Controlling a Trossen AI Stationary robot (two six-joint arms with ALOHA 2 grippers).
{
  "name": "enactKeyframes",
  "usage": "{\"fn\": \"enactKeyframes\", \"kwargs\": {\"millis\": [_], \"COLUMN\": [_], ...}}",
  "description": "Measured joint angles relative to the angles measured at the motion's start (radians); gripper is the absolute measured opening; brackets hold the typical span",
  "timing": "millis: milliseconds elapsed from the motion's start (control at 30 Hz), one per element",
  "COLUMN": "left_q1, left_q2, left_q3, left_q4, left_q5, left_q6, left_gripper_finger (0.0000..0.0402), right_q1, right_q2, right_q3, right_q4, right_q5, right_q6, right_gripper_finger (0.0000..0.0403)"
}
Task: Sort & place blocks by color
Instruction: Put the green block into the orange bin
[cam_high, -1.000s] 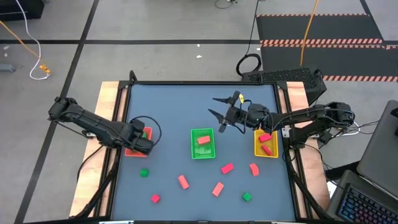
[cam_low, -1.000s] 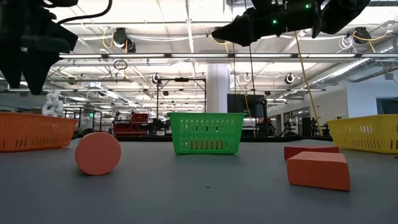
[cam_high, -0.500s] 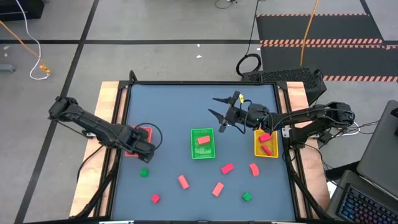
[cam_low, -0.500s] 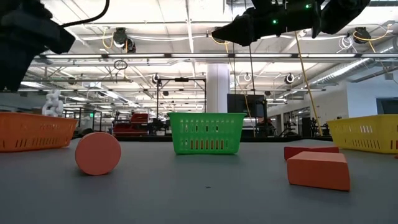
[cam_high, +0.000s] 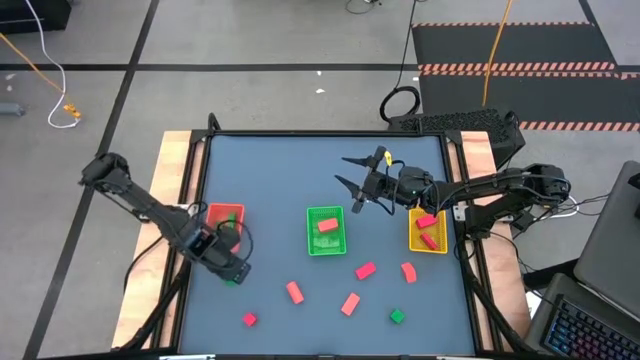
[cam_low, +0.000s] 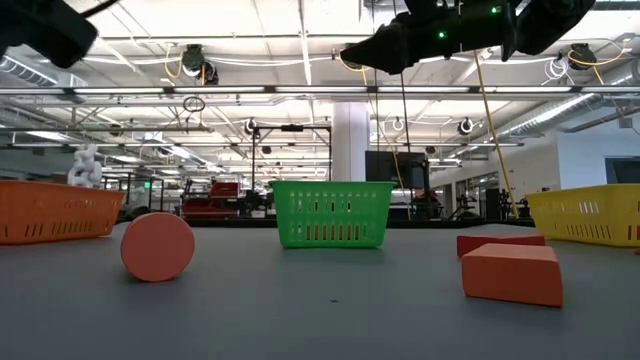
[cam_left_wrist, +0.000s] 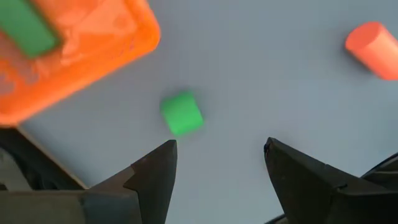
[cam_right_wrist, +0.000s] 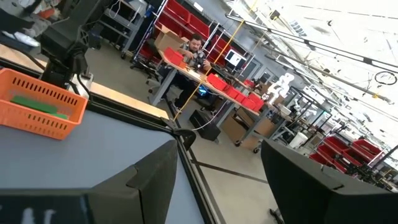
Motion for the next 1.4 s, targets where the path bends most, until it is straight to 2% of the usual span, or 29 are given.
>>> {"fn": "enactKeyframes", "kwargs": {"millis": [333, 500, 1100, 1333, 1400], "left_q1": [-0.167, -0.206, -0.196, -0.196, -0.195], "left_q2": [0.002, 0.043, 0.191, 0.245, 0.255], "left_q3": [0.0, 0.0, 0.0, 0.0, 0.0], "left_q4": [-0.004, -0.003, 0.003, 0.013, 0.021], "left_q5": [-0.006, -0.011, -0.012, -0.015, -0.043], "left_q6": [-0.332, -0.418, -0.449, -0.39, -0.366], "left_gripper_finger": [0.0241, 0.0241, 0.0241, 0.0241, 0.0241], "right_q1": [0.0, 0.0, 0.0, 0.0, 0.0], "right_q2": [0.0, 0.0, 0.0, 0.0, 0.0], "right_q3": [0.0, 0.0, 0.0, 0.0, 0.0], "right_q4": [0.0, 0.0, 0.0, 0.0, 0.0], "right_q5": [0.0, 0.0, 0.0, 0.0, 0.0], "right_q6": [0.0, 0.0, 0.0, 0.0, 0.0], "right_gripper_finger": [0.0227, 0.0227, 0.0226, 0.0226, 0.0226]}}
